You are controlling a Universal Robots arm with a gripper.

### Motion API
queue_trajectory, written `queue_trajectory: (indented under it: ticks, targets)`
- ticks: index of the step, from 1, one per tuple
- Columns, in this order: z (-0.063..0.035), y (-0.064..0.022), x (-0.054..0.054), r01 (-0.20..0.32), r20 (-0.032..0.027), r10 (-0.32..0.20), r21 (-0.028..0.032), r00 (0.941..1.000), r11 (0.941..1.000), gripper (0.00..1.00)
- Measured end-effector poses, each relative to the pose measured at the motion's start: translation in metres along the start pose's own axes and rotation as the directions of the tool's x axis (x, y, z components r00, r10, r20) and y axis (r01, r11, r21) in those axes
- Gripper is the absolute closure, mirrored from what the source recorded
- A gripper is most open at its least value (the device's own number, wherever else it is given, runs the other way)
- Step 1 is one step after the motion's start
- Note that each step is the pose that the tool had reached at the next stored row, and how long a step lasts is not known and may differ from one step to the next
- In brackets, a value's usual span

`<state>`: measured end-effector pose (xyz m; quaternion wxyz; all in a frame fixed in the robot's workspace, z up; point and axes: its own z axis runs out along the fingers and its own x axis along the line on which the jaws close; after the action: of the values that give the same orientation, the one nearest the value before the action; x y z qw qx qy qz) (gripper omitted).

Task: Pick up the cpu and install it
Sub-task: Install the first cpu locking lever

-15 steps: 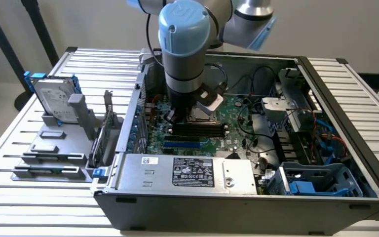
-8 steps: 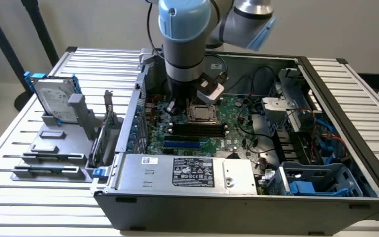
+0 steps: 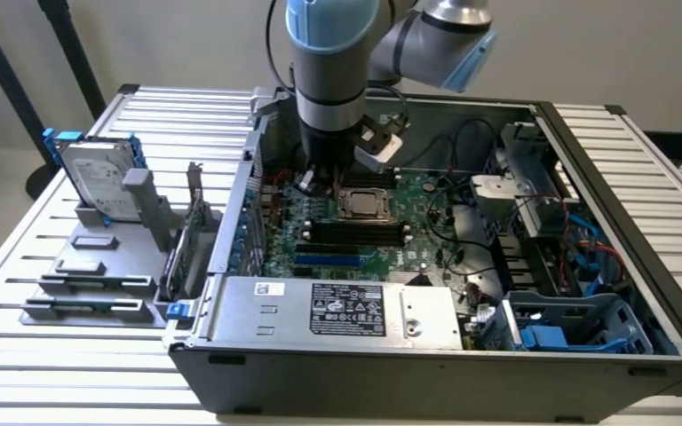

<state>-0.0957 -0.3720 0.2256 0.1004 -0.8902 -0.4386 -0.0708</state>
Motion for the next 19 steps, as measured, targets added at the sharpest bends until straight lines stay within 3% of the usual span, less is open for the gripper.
queue_trajectory:
  ticks: [4,7,19]
  targets:
    - [-0.0046,-0.0028,0.003,0.033,0.0145,-0.033,-0.0005,0.9993,0.9994,0.89]
    - [-0.0072,-0.0039,0.005,0.062,0.0221,-0.062,0.0029,0.9978,0.9981,0.89]
    - [-0.011,-0.0096,0.012,0.168,0.0344,-0.168,0.0262,0.9851,0.9855,0.89]
